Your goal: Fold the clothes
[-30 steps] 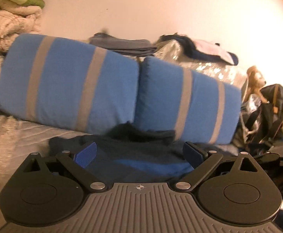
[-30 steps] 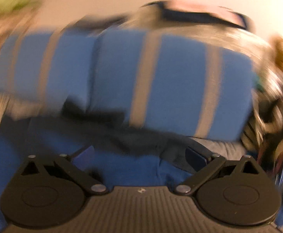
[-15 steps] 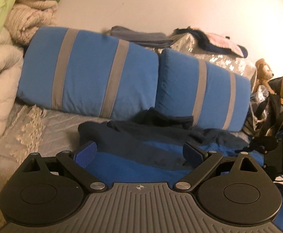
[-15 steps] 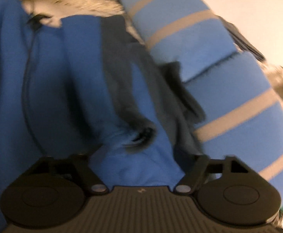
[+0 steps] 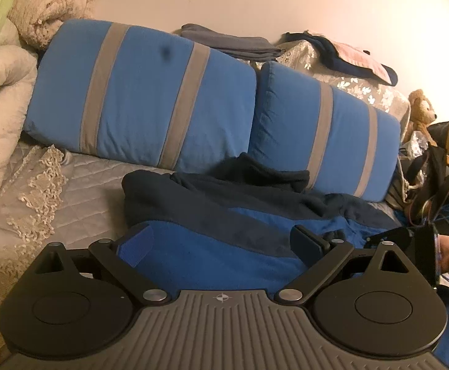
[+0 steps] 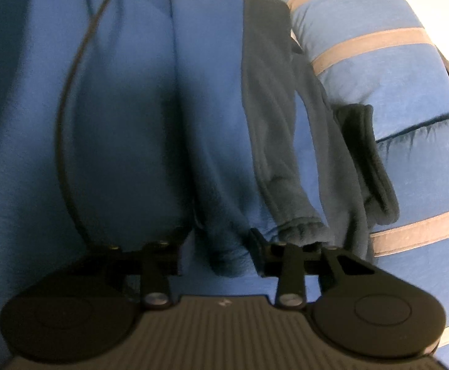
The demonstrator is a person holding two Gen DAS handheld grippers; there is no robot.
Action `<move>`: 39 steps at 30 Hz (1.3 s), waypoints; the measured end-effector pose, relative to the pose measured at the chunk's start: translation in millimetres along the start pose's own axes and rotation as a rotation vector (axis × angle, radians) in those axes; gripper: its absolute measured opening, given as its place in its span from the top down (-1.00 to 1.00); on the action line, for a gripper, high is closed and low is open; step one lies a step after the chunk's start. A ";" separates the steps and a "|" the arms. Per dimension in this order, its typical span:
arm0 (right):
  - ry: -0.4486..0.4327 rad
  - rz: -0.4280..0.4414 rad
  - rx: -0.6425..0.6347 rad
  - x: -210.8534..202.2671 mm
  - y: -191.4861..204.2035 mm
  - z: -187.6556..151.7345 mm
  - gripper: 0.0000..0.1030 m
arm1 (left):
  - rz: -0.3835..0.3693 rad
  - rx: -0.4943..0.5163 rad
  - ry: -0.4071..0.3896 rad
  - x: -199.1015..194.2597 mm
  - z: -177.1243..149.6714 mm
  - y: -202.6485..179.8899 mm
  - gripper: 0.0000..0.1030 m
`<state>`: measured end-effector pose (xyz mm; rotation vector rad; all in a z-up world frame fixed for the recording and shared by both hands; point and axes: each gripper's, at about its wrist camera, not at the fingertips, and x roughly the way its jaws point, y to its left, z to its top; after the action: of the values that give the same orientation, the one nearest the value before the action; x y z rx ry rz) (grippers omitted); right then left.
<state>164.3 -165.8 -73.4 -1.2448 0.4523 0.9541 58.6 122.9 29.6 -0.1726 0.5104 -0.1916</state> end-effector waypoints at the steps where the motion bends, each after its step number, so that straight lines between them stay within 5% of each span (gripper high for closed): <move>1: 0.003 -0.011 -0.017 2.1 1.1 -1.2 0.03 | -0.002 -0.002 0.001 0.5 0.3 0.8 -0.89; 7: 0.030 -0.080 -0.144 12.8 10.0 -5.3 0.13 | -0.011 -0.016 0.004 3.6 2.3 5.6 -0.89; 11: 0.041 -0.123 -0.212 9.1 11.5 -4.4 0.51 | -0.006 0.011 0.011 3.6 4.6 9.9 -0.89; 14: 0.048 -0.156 -0.258 4.9 11.9 -3.6 0.60 | 0.011 0.023 0.020 4.4 6.9 18.4 -0.89; 34: 0.044 -0.335 -0.201 -53.3 -114.1 40.9 0.68 | 0.040 0.006 0.164 58.4 3.2 74.4 -0.88; 39: 0.039 -0.391 -0.165 -62.1 -153.2 56.5 0.68 | -0.003 0.184 0.191 67.1 -5.2 48.6 -0.88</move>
<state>242.4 -138.4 80.5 -1.4382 0.1514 0.6433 120.2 154.3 -16.5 0.0249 0.6788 -0.2584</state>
